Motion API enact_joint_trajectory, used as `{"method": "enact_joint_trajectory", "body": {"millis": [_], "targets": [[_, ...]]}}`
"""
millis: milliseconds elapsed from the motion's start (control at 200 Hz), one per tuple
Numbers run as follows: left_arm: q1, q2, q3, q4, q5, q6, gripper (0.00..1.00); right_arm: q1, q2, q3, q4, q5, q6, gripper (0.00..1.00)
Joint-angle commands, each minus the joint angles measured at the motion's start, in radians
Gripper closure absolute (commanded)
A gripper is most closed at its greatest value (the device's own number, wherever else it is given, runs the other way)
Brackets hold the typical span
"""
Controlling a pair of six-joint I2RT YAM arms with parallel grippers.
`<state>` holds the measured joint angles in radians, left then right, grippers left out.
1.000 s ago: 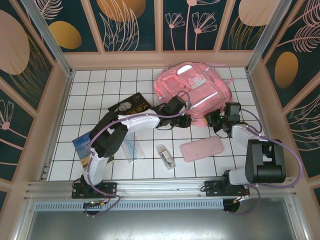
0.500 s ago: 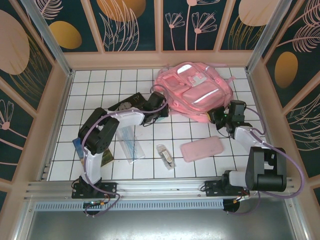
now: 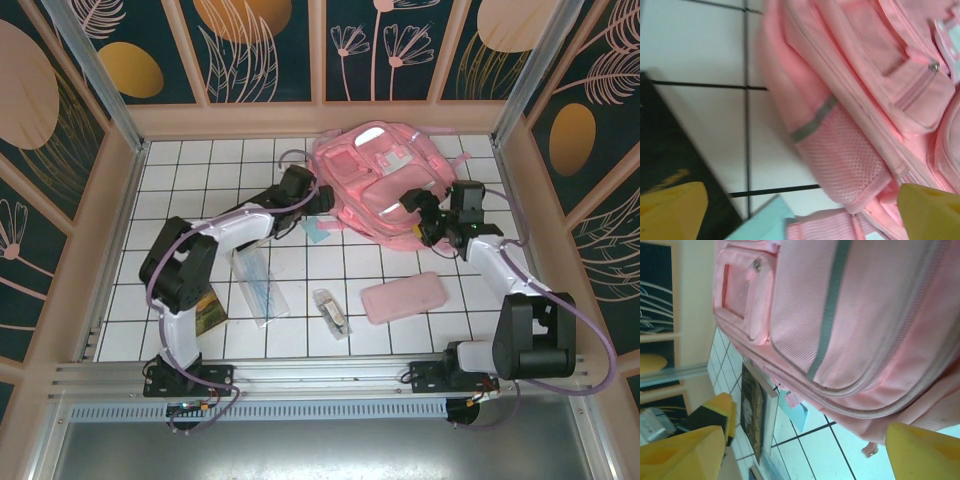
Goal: Pack the student bag
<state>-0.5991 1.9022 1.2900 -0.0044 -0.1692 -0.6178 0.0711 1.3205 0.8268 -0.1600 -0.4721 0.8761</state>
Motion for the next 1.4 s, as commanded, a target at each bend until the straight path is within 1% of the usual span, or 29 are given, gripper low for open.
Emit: {"method": "enact_joint_trajectory", "body": {"millis": [0, 75, 140, 205, 235, 270, 350, 415, 440, 590, 675, 735, 860, 991, 1111, 1181, 1246, 1391], "targets": [[0.039, -0.138, -0.058, -0.055, -0.075, 0.022, 0.01, 0.028, -0.055, 0.054, -0.236, 0.070, -0.168, 0.16], [0.085, -0.182, -0.107, -0.063, -0.075, 0.027, 0.01, 0.073, -0.063, 0.089, -0.264, 0.091, -0.215, 0.16], [0.126, -0.242, -0.147, -0.066, -0.071, 0.027, 0.01, 0.124, -0.033, 0.134, -0.248, 0.083, -0.250, 0.18], [0.168, -0.269, -0.187, -0.065, -0.063, 0.020, 0.01, 0.173, 0.029, 0.197, -0.221, 0.072, -0.276, 0.22], [0.187, -0.281, -0.204, -0.064, -0.057, 0.014, 0.01, 0.198, 0.066, 0.230, -0.206, 0.072, -0.286, 0.27], [0.209, -0.296, -0.226, -0.062, -0.051, 0.003, 0.01, 0.229, 0.116, 0.273, -0.194, 0.075, -0.300, 0.30], [0.253, -0.331, -0.283, -0.041, -0.045, -0.026, 0.01, 0.304, 0.249, 0.387, -0.184, 0.101, -0.355, 0.34], [0.289, -0.354, -0.312, -0.028, -0.041, -0.048, 0.01, 0.358, 0.375, 0.504, -0.195, 0.116, -0.411, 0.36], [0.301, -0.359, -0.349, -0.024, -0.039, -0.054, 0.01, 0.378, 0.436, 0.561, -0.201, 0.115, -0.434, 0.38], [0.369, -0.368, -0.435, 0.012, 0.012, -0.094, 0.01, 0.449, 0.702, 0.836, -0.238, 0.156, -0.520, 0.39], [0.387, -0.356, -0.476, 0.061, 0.057, -0.113, 0.01, 0.470, 0.834, 0.994, -0.284, 0.213, -0.573, 0.39], [0.391, -0.343, -0.499, 0.104, 0.089, -0.129, 0.02, 0.506, 0.923, 1.102, -0.310, 0.241, -0.594, 0.39], [0.392, -0.309, -0.531, 0.185, 0.127, -0.147, 0.04, 0.526, 1.047, 1.252, -0.327, 0.187, -0.590, 0.39], [0.393, -0.252, -0.538, 0.226, 0.155, -0.156, 0.08, 0.544, 1.121, 1.336, -0.337, 0.170, -0.588, 0.40], [0.394, -0.203, -0.540, 0.251, 0.167, -0.158, 0.10, 0.561, 1.158, 1.350, -0.308, 0.171, -0.579, 0.40], [0.394, -0.193, -0.543, 0.275, 0.190, -0.159, 0.11, 0.569, 1.181, 1.356, -0.296, 0.190, -0.573, 0.41], [0.394, -0.152, -0.536, 0.280, 0.201, -0.158, 0.12, 0.570, 1.201, 1.357, -0.288, 0.214, -0.564, 0.41], [0.394, -0.122, -0.528, 0.294, 0.225, -0.158, 0.14, 0.574, 1.241, 1.376, -0.292, 0.228, -0.555, 0.42]]}}
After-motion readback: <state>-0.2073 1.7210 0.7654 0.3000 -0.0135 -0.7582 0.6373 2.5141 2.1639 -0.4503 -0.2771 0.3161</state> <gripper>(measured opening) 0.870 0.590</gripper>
